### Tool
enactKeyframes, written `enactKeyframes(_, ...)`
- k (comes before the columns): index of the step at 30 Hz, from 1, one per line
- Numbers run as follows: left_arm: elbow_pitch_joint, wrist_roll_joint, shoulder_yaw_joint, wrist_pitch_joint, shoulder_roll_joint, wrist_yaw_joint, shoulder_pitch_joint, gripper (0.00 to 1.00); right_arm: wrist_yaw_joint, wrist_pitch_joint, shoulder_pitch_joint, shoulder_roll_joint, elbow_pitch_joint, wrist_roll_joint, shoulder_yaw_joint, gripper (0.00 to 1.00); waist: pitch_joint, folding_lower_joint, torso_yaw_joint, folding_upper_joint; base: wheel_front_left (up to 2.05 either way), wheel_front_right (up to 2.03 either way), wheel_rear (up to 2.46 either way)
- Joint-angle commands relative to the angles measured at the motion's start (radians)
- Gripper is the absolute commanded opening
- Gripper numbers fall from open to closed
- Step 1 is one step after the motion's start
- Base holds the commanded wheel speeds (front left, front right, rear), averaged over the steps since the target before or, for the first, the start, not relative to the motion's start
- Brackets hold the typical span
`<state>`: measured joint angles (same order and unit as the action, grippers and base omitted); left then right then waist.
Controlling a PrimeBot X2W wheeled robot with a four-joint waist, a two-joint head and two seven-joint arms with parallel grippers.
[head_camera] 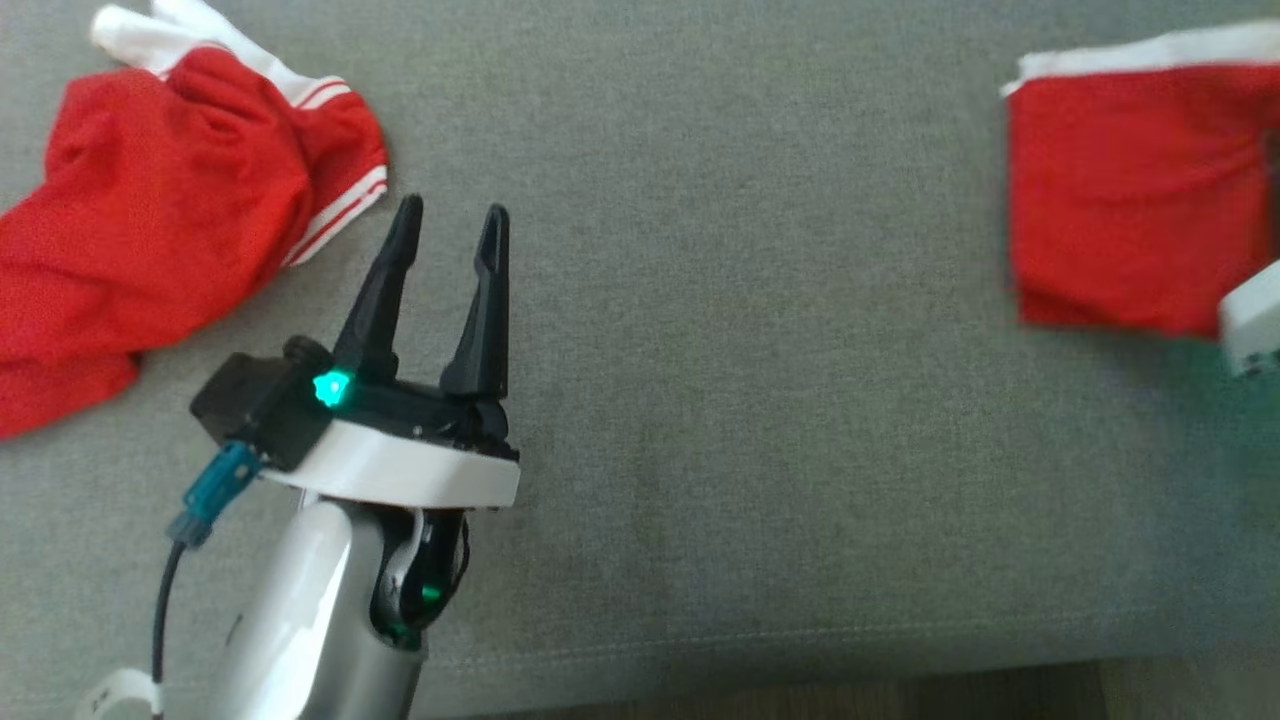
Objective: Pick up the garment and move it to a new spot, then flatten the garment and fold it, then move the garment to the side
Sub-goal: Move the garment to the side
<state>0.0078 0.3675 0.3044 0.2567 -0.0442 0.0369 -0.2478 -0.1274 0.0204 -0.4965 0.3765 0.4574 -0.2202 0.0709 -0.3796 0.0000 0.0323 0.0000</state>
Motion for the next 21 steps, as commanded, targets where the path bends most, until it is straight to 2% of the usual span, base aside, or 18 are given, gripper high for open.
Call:
enactKeyframes(1, -0.038, -0.009, -0.038, 0.005, -0.006, 0.006, -0.031, 1.0, -0.003, -0.011, -0.033, 0.048, -0.043, 0.009, -0.011, 0.0, -0.019, 0.0, 0.008, 0.0, 0.0, 0.0, 0.0)
enactKeyframes(5, -0.034, -0.012, -0.041, 0.005, -0.006, 0.014, -0.037, 1.0, -0.003, -0.042, -0.045, 0.101, -0.073, 0.047, 0.012, 0.0, -0.04, 0.0, 0.006, 0.0, 0.0, 0.0, 0.0)
enactKeyframes(17, -0.025, -0.019, -0.063, 0.005, -0.006, 0.026, -0.031, 1.0, -0.003, -0.106, -0.014, 0.072, -0.172, 0.086, 0.058, 0.0, -0.049, 0.0, 0.004, 0.0, 0.0, 0.0, 0.0)
enactKeyframes(18, -0.025, -0.019, -0.065, 0.005, -0.006, 0.027, -0.031, 1.0, -0.003, -0.108, -0.01, 0.069, -0.176, 0.087, 0.056, 0.15, -0.046, 0.0, 0.005, 0.0, 0.0, 0.0, 0.0)
enactKeyframes(19, -0.024, -0.019, -0.066, 0.005, -0.006, 0.026, -0.03, 1.0, -0.003, -0.107, -0.007, 0.067, -0.181, 0.087, 0.052, 0.55, -0.044, 0.0, 0.005, 0.0, 0.0, 0.0, 0.0)
enactKeyframes(20, -0.024, -0.019, -0.066, 0.005, -0.006, 0.026, -0.029, 1.0, -0.003, -0.107, -0.005, 0.063, -0.186, 0.091, 0.052, 1.0, -0.042, 0.0, 0.006, 0.0, 0.0, 0.0, 0.0)
enactKeyframes(21, -0.023, -0.019, -0.066, 0.005, -0.006, 0.026, -0.028, 1.0, -0.003, -0.109, -0.004, 0.057, -0.188, 0.096, 0.056, 1.0, -0.038, 0.0, 0.007, 0.0, 0.0, 0.0, 0.0)
